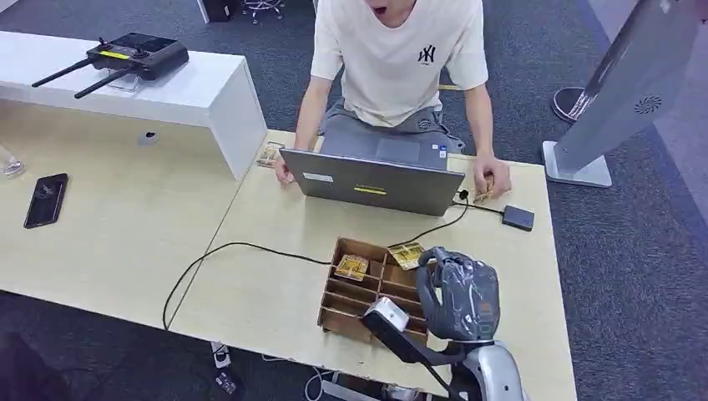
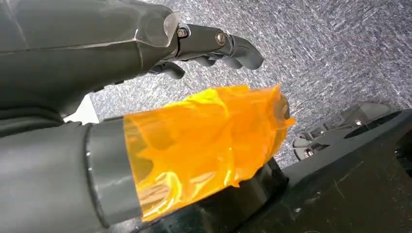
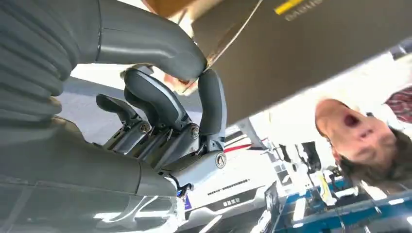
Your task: Pass the card to the sensor for recognition and then transmit it.
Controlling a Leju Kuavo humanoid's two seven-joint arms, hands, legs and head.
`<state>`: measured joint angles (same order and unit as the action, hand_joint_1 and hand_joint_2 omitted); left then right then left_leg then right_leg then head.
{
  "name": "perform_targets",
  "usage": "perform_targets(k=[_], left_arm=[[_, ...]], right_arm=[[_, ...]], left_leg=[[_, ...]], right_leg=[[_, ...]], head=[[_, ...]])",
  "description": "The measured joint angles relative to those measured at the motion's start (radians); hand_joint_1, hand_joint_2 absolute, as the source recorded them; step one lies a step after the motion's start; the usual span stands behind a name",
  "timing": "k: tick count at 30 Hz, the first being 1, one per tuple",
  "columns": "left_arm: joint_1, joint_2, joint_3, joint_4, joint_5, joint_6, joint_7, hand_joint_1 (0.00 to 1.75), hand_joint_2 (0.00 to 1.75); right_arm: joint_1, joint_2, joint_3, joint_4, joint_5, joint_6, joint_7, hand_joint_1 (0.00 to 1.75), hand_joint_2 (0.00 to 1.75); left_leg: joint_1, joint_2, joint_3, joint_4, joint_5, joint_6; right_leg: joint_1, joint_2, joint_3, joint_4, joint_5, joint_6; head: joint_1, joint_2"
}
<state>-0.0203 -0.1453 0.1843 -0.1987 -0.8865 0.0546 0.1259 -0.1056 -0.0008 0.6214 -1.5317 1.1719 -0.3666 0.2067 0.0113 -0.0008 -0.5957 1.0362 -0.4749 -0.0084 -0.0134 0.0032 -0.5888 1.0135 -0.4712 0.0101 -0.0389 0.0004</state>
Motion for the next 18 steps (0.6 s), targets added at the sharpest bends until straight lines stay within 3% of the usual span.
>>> perform_targets(k=[18], left_arm=[[0.0, 0.0, 0.002, 0.0, 0.0, 0.008, -0.003, 0.0, 0.0]], right_arm=[[0.026, -0.002, -0.045, -0.094, -0.129, -0.019, -0.055, 1.75, 1.75]], left_leg=[[0.0, 0.0, 0.0, 0.0, 0.0, 0.0]], right_leg=[[0.0, 0.0, 0.0, 0.0, 0.0, 0.0]], head=[[0.0, 0.0]])
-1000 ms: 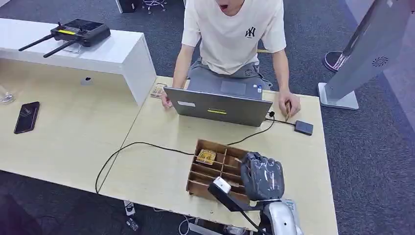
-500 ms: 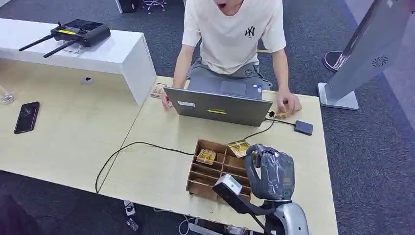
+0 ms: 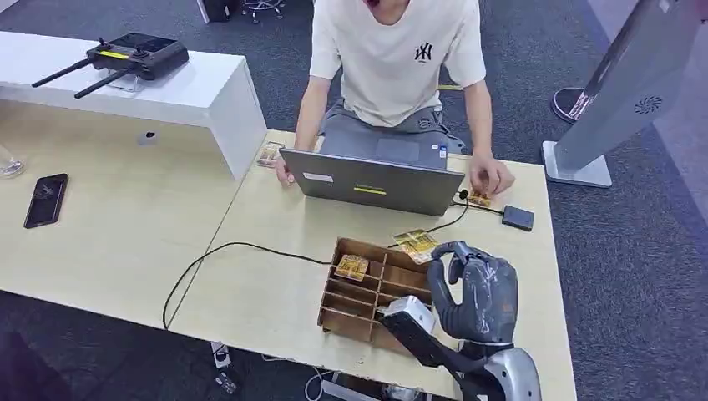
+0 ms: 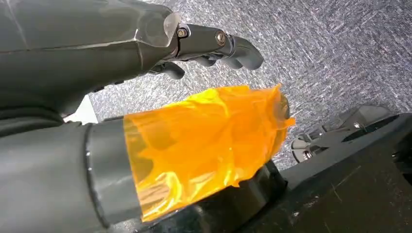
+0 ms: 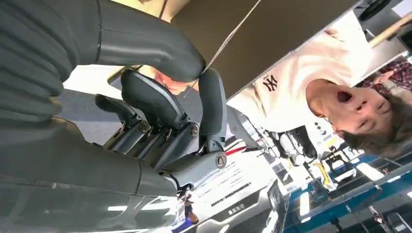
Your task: Pass the card to the sensor for recognition and then transmit it.
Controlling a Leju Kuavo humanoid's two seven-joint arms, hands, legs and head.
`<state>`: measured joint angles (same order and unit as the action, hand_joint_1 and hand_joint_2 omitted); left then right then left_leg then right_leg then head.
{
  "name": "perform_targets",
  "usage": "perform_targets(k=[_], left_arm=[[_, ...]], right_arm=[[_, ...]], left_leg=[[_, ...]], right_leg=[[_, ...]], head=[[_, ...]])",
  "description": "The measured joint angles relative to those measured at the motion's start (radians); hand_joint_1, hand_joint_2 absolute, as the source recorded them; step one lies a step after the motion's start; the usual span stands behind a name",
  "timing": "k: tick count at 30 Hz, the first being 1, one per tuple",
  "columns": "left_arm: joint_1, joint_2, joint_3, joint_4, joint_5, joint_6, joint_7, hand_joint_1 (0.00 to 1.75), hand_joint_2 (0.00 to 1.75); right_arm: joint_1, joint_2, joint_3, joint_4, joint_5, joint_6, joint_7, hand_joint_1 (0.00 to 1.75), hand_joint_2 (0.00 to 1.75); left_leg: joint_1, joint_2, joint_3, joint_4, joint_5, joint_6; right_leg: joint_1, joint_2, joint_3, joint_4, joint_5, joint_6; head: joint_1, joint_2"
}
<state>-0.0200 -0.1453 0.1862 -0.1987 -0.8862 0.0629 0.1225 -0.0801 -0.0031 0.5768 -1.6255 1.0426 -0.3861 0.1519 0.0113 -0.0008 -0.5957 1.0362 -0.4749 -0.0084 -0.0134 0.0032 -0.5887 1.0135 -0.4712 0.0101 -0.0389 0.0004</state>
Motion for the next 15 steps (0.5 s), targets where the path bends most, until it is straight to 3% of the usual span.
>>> perform_targets(k=[9, 15], left_arm=[[0.0, 0.0, 0.0, 0.0, -0.008, -0.001, 0.0, 0.0, 0.0], [-0.003, 0.0, -0.001, 0.0, -0.038, -0.016, 0.005, 0.0, 0.0]], right_arm=[[-0.006, 0.0, -0.009, -0.004, -0.019, 0.0, -0.012, 1.75, 1.75], [-0.087, 0.007, -0.027, 0.011, -0.069, 0.011, -0.018, 1.75, 1.75]], left_leg=[[0.0, 0.0, 0.0, 0.0, 0.0, 0.0], [0.0, 0.0, 0.0, 0.0, 0.0, 0.0]], right_leg=[[0.0, 0.0, 0.0, 0.0, 0.0, 0.0], [0.0, 0.0, 0.0, 0.0, 0.0, 0.0]], head=[[0.0, 0.0], [0.0, 0.0]])
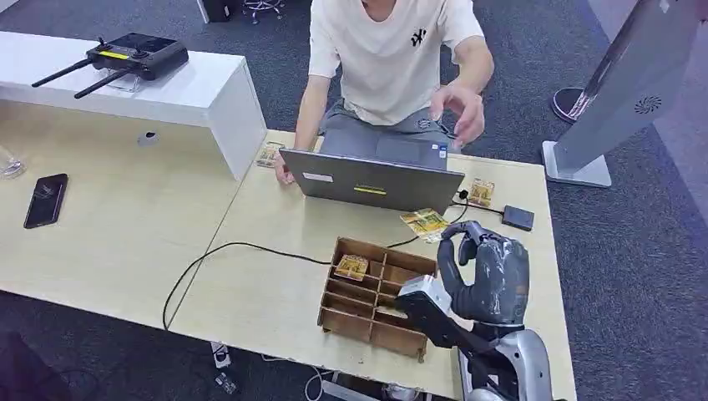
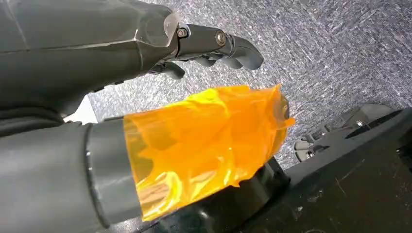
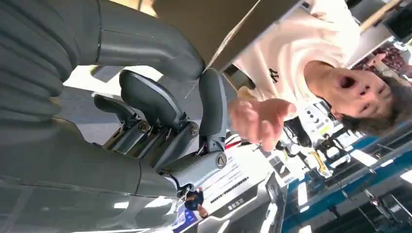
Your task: Pass the card to the sensor for recognition and then transmit it.
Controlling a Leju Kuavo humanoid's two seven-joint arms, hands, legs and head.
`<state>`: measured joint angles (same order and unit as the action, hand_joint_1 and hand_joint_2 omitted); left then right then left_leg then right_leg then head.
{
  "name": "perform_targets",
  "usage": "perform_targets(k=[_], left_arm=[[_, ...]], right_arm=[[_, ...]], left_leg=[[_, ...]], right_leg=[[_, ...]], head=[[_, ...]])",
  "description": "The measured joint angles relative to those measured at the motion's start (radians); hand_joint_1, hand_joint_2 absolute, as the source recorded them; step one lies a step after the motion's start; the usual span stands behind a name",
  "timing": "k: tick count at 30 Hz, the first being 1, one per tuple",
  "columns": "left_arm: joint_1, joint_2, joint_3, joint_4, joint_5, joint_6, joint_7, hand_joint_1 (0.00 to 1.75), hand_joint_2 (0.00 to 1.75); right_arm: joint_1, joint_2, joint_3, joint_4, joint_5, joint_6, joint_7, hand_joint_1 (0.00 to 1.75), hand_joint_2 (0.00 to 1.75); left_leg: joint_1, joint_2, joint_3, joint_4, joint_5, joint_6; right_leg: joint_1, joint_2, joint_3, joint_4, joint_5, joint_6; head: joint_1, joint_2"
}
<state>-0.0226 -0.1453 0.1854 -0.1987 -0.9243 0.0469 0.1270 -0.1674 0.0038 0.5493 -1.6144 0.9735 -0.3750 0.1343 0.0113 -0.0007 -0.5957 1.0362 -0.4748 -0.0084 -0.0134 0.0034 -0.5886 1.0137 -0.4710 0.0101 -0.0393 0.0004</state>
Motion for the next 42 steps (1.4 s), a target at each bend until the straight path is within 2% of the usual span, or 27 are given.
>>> perform_targets(k=[11, 18, 27, 28, 29, 30, 38, 42], left_arm=[[-0.025, -0.003, -0.022, 0.0, -0.05, -0.035, 0.031, 0.0, 0.0], [-0.034, -0.005, -0.037, 0.0, -0.064, -0.047, 0.04, 0.0, 0.0], [-0.046, -0.006, -0.056, 0.0, -0.079, -0.059, 0.058, 0.0, 0.0], [-0.046, -0.006, -0.057, 0.0, -0.079, -0.059, 0.058, 0.0, 0.0], [-0.046, -0.006, -0.058, 0.0, -0.08, -0.059, 0.058, 0.0, 0.0], [-0.046, -0.006, -0.058, 0.0, -0.08, -0.059, 0.058, 0.0, 0.0], [-0.047, -0.006, -0.058, 0.0, -0.074, -0.056, 0.058, 0.0, 0.0], [-0.044, -0.006, -0.058, 0.0, -0.064, -0.049, 0.053, 0.0, 0.0]], right_arm=[[-0.24, 0.047, -0.024, 0.161, -0.012, 0.062, 0.036, 1.75, 1.75], [-0.33, 0.073, -0.027, 0.259, 0.001, 0.069, 0.065, 1.75, 1.75], [-0.44, 0.119, -0.027, 0.461, 0.08, 0.074, 0.107, 1.75, 1.75], [-0.441, 0.122, -0.027, 0.475, 0.087, 0.074, 0.109, 1.47, 1.75], [-0.442, 0.123, -0.027, 0.487, 0.09, 0.074, 0.11, 1.29, 1.75], [-0.442, 0.126, -0.027, 0.497, 0.096, 0.076, 0.112, 0.0, 1.75], [-0.438, 0.137, -0.025, 0.537, 0.112, 0.079, 0.107, 0.0, 1.75], [-0.41, 0.139, -0.025, 0.512, 0.072, 0.066, 0.072, 0.0, 1.75]], left_leg=[[0.0, 0.0, 0.0, 0.0, 0.002, 0.0], [0.0, 0.0, 0.0, 0.0, 0.002, 0.0], [0.0, 0.0, 0.0, 0.0, 0.003, 0.0], [0.0, 0.0, 0.0, 0.0, 0.003, 0.0], [0.0, -0.001, 0.0, 0.0, 0.003, 0.0], [0.0, -0.001, 0.0, 0.0, 0.003, 0.0], [0.0, 0.0, 0.0, 0.0, 0.002, 0.0], [0.0, 0.0, 0.0, 0.0, 0.002, 0.0]], right_leg=[[0.0, 0.0, 0.0, 0.0, 0.001, -0.001], [0.0, 0.0, 0.0, 0.0, 0.001, -0.001], [0.0, 0.0, 0.0, 0.001, 0.001, 0.0], [0.0, 0.0, 0.0, 0.001, 0.001, 0.0], [0.0, 0.0, 0.0, 0.001, 0.001, 0.0], [0.0, 0.0, 0.0, 0.001, 0.001, 0.0], [0.0, 0.0, 0.0, 0.0, 0.001, -0.001], [0.0, 0.0, 0.0, 0.0, 0.001, 0.0]], head=[[0.0, 0.0], [0.0, 0.0], [0.0, 0.0], [0.0, 0.0], [0.0, 0.0], [0.0, 0.0], [0.0, 0.0], [0.0, 0.0]])
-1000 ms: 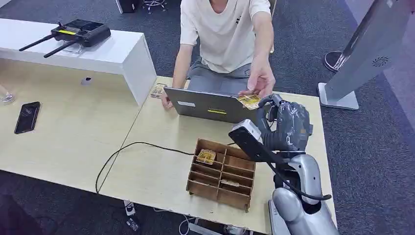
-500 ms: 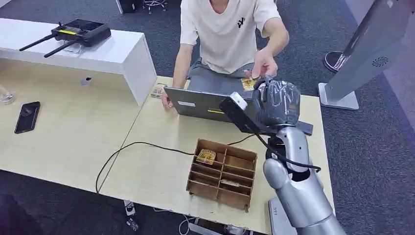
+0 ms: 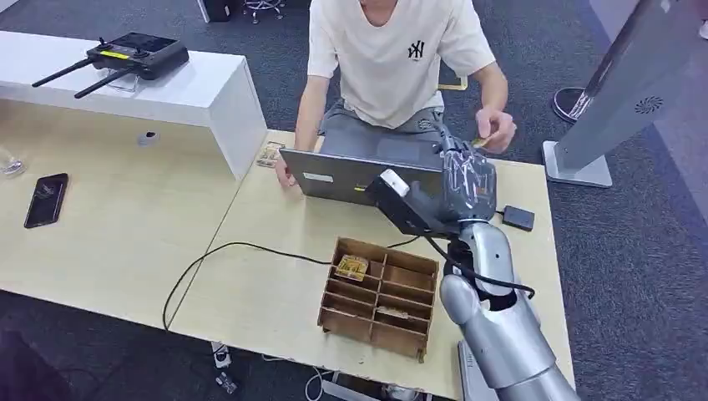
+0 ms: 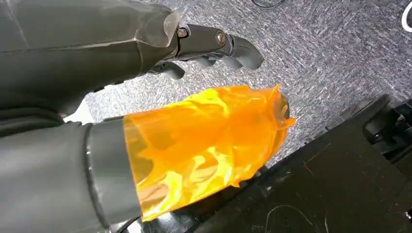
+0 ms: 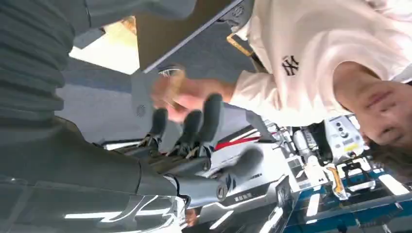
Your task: Pass the card to the sensor for recognition and then transmit it.
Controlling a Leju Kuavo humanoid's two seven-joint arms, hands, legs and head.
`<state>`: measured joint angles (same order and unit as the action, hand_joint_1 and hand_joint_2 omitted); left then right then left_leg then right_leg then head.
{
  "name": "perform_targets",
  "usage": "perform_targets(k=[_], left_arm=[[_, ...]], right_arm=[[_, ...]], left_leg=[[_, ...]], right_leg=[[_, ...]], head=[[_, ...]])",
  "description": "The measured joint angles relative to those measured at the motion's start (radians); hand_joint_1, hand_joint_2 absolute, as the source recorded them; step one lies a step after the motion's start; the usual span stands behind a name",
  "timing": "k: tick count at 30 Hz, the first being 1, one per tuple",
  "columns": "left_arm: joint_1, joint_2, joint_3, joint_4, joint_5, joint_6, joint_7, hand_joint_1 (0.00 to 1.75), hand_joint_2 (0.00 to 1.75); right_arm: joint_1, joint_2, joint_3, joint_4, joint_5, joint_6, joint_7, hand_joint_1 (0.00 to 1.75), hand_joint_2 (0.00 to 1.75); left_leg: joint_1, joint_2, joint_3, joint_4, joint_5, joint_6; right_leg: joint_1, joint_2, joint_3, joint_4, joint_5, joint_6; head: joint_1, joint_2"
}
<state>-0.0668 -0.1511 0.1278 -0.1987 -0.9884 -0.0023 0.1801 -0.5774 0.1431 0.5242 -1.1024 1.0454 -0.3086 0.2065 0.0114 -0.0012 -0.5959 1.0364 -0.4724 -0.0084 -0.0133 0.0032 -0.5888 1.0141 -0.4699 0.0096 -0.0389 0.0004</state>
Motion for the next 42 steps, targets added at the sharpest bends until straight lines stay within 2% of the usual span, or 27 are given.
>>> perform_targets(k=[4, 7, 13, 15, 16, 20, 28, 34, 42], left_arm=[[0.008, 0.0, 0.001, 0.0, 0.016, 0.015, -0.005, 0.0, 0.0], [0.018, 0.0, 0.006, 0.0, 0.033, 0.031, -0.017, 0.0, 0.0], [0.041, 0.0, 0.023, 0.0, 0.059, 0.06, -0.038, 0.0, 0.0], [0.047, 0.0, 0.033, 0.0, 0.068, 0.068, -0.043, 0.0, 0.0], [0.049, 0.0, 0.035, 0.0, 0.072, 0.071, -0.045, 0.0, 0.0], [0.055, 0.0, 0.055, 0.0, 0.086, 0.081, -0.048, 0.0, 0.0], [0.064, 0.0, 0.086, 0.0, 0.106, 0.093, -0.053, 0.0, 0.0], [0.064, 0.001, 0.102, 0.0, 0.108, 0.097, -0.053, 0.0, 0.0], [0.064, 0.003, 0.106, 0.0, 0.104, 0.097, -0.053, 0.0, 0.0]], right_arm=[[0.062, 0.003, 0.0, -0.077, -0.079, -0.025, -0.053, 0.0, 1.75], [0.134, 0.004, -0.001, -0.182, -0.199, -0.051, -0.117, 0.0, 1.75], [0.312, 0.003, -0.027, -0.393, -0.502, -0.076, -0.267, 0.0, 1.75], [0.376, -0.003, -0.041, -0.455, -0.646, -0.078, -0.336, 0.0, 1.75], [0.408, -0.008, -0.05, -0.481, -0.712, -0.072, -0.37, 0.0, 0.0], [0.535, -0.026, -0.087, -0.569, -0.906, -0.02, -0.456, 0.0, 0.0], [0.742, -0.081, -0.115, -0.638, -1.165, 0.112, -0.543, 0.0, 0.0], [0.811, -0.128, -0.107, -0.619, -1.271, 0.143, -0.568, 0.0, 0.0], [0.823, -0.175, -0.065, -0.569, -1.29, 0.146, -0.585, 0.0, 0.0]], left_leg=[[0.0, 0.0, 0.0, 0.0, 0.0, 0.0], [0.0, 0.0, 0.0, 0.0, -0.001, 0.0], [0.0, 0.0, 0.0, 0.0, -0.003, 0.0], [0.0, 0.0, 0.0, 0.0, -0.003, 0.0], [0.0, 0.0, 0.0, 0.0, -0.003, 0.0], [0.0, -0.001, 0.0, 0.0, -0.004, 0.0], [0.0, 0.0, 0.0, 0.0, -0.005, 0.001], [0.0, 0.0, 0.0, 0.0, -0.005, 0.001], [0.0, 0.0, 0.0, 0.0, -0.005, 0.001]], right_leg=[[0.0, 0.0, 0.0, 0.0, 0.0, 0.0], [0.0, 0.0, 0.0, 0.0, -0.001, 0.0], [0.0, 0.0, 0.0, -0.001, -0.002, 0.0], [0.0, 0.0, 0.0, -0.001, -0.003, 0.0], [0.0, 0.0, 0.0, -0.001, -0.003, 0.0], [0.0, -0.001, 0.0, -0.001, -0.003, 0.001], [0.0, -0.001, 0.0, -0.001, -0.004, 0.0], [0.0, -0.001, 0.0, -0.001, -0.004, 0.0], [0.0, -0.001, 0.001, -0.001, -0.003, 0.0]], head=[[0.0, 0.0], [0.0, 0.0], [0.0, 0.0], [0.0, 0.0], [0.0, 0.0], [0.0, 0.0], [0.0, 0.0], [0.0, 0.0], [0.0, 0.0]])
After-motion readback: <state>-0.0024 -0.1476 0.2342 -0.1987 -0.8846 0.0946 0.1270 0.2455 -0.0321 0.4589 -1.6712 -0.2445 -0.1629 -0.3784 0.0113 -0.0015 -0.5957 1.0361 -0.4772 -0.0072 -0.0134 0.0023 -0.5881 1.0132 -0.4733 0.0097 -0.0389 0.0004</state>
